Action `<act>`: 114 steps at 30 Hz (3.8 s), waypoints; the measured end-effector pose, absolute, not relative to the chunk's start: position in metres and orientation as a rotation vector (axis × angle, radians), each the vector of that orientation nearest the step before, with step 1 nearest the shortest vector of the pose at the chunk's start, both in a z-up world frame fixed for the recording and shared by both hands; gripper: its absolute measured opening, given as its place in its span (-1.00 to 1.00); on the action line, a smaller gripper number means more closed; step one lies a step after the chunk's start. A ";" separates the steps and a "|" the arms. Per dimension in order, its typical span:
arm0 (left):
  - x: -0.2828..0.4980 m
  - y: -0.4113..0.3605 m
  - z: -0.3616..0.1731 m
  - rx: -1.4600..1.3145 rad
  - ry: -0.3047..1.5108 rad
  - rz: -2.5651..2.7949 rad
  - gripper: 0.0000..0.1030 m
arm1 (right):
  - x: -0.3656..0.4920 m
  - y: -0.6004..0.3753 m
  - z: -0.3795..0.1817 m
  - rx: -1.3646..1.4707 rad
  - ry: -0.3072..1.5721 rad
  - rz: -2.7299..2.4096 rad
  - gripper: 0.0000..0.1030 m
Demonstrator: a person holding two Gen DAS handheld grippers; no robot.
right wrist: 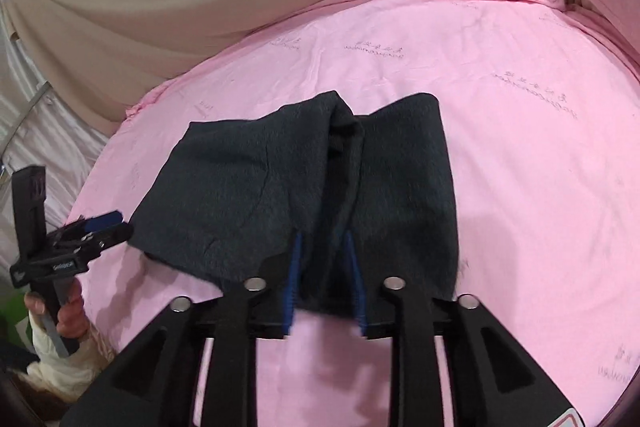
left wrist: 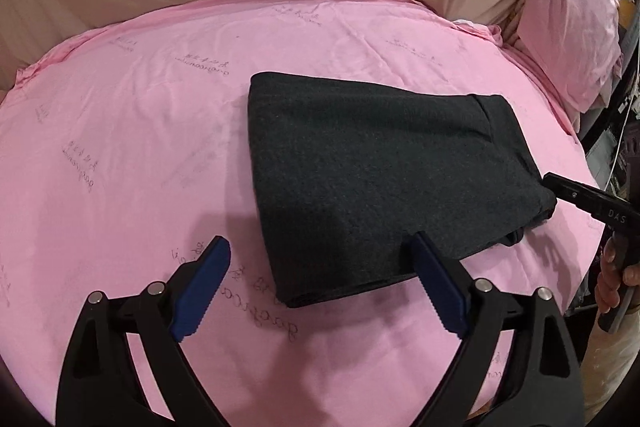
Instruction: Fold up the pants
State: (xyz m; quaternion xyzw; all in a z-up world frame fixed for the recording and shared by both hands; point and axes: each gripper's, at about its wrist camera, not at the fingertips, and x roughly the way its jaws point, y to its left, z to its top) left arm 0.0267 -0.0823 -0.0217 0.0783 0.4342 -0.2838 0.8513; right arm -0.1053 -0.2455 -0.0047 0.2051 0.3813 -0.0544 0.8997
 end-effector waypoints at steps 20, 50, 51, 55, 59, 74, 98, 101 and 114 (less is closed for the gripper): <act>0.027 -0.097 -0.059 0.346 0.977 -0.501 0.78 | -0.090 -0.225 0.049 0.091 0.630 0.073 -0.99; 0.025 -0.251 -0.014 0.498 0.861 -0.915 -0.56 | -0.019 -0.250 0.031 0.524 0.772 0.316 -0.43; 0.032 -0.249 -0.010 0.456 0.886 -0.941 -0.75 | -0.024 -0.256 0.028 0.524 0.777 0.305 -0.42; 0.034 -0.219 0.034 0.313 0.848 -1.056 -0.80 | -0.035 -0.268 0.012 0.519 0.837 0.301 -0.26; 0.045 -0.206 0.054 0.265 0.828 -1.029 -0.81 | -0.018 -0.260 -0.010 0.543 0.914 0.354 -0.19; 0.034 -0.176 0.070 0.192 0.845 -1.071 -0.81 | -0.010 -0.272 -0.024 0.310 0.974 0.005 -0.75; -0.039 -0.262 0.009 0.424 0.890 -1.188 0.30 | -0.113 -0.311 -0.006 0.533 0.719 -0.082 -0.24; -0.022 -0.228 0.008 0.336 0.894 -1.101 0.33 | -0.115 -0.326 -0.003 0.572 0.696 -0.035 0.13; 0.047 -0.124 -0.007 0.215 0.863 -0.587 0.62 | -0.078 -0.288 0.022 0.622 0.698 0.031 -0.74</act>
